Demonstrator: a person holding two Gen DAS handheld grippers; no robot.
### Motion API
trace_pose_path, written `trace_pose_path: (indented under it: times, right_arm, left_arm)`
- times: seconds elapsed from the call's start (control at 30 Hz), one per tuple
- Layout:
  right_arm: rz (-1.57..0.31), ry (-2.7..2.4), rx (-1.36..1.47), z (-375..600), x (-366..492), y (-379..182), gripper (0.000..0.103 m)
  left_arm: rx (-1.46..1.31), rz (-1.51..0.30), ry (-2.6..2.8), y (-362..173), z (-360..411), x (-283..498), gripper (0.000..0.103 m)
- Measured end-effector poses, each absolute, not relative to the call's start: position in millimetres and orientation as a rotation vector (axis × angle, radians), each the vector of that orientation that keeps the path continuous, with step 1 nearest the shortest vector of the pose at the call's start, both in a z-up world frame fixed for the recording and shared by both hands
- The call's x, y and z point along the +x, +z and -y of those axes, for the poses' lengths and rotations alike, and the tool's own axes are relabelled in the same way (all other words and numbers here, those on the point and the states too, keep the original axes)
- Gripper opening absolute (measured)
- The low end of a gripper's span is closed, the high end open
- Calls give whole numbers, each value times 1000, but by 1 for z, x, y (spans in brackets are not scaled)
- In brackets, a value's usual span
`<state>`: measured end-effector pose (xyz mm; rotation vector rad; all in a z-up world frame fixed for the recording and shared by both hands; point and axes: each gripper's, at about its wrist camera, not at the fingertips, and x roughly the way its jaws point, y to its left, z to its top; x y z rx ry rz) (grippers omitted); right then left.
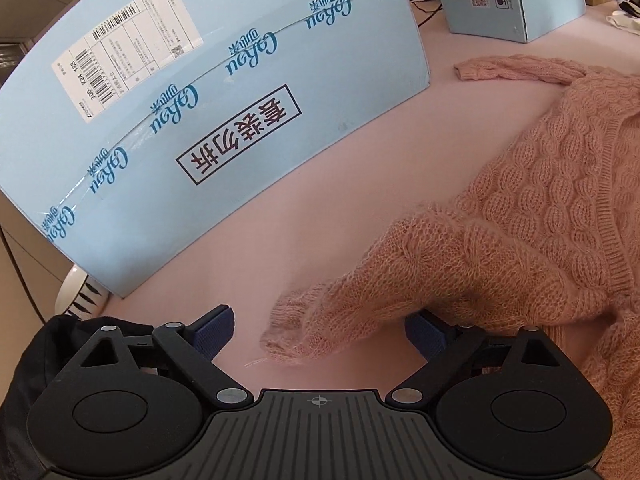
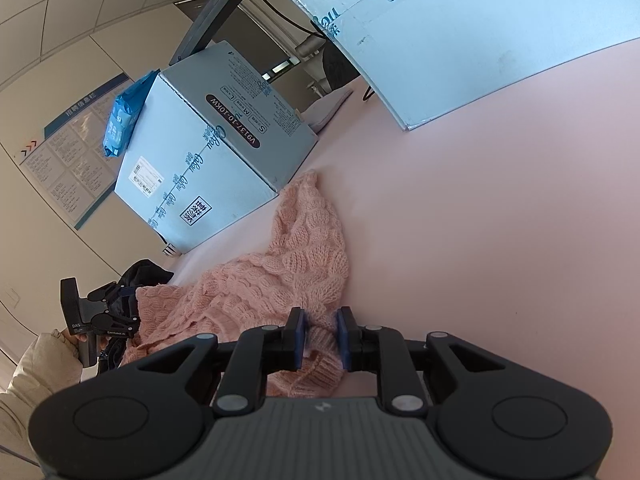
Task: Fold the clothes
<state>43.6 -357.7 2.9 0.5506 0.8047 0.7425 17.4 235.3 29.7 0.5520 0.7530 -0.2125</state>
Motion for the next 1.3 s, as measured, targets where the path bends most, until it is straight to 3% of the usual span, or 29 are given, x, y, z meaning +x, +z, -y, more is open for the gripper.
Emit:
trace_pose_path:
  times: [0.07, 0.13, 0.2, 0.27, 0.57, 0.73, 0.83, 0.93, 1.03, 1.07, 1.1, 1.3]
  right_arm:
    - [-805, 742, 553, 358, 43, 3, 20]
    - [-805, 741, 555, 358, 43, 4, 20]
    - [-805, 742, 557, 358, 44, 4, 20]
    - [-805, 743, 560, 358, 44, 4, 20]
    - [-806, 745, 566, 358, 45, 3, 20]
    - [-806, 745, 566, 357, 45, 3, 20]
    - [-806, 745, 565, 357, 45, 3, 20]
    - [-804, 743, 566, 358, 44, 3, 20]
    - [-804, 743, 567, 358, 44, 3, 20]
    - [-804, 743, 567, 359, 44, 3, 20]
    - [-805, 743, 568, 359, 45, 3, 20]
    - [-805, 744, 570, 359, 46, 3, 21]
  left_arm:
    - [506, -778, -231, 29, -238, 22, 80]
    - [443, -811, -258, 31, -243, 24, 61]
    - [413, -835, -278, 32, -244, 24, 31]
    - [465, -846, -268, 32, -239, 22, 14]
    - [585, -1067, -468, 58, -230, 9, 11]
    - [593, -1083, -393, 77, -245, 23, 12]
    - [553, -1119, -330, 70, -259, 44, 14]
    - [510, -1152, -259, 56, -273, 64, 27]
    - [432, -1123, -195, 54, -290, 74, 64]
    - [418, -1110, -158, 55, -295, 76, 86]
    - [405, -1100, -128, 57, -301, 77, 92]
    - [324, -1055, 43, 67, -333, 75, 92]
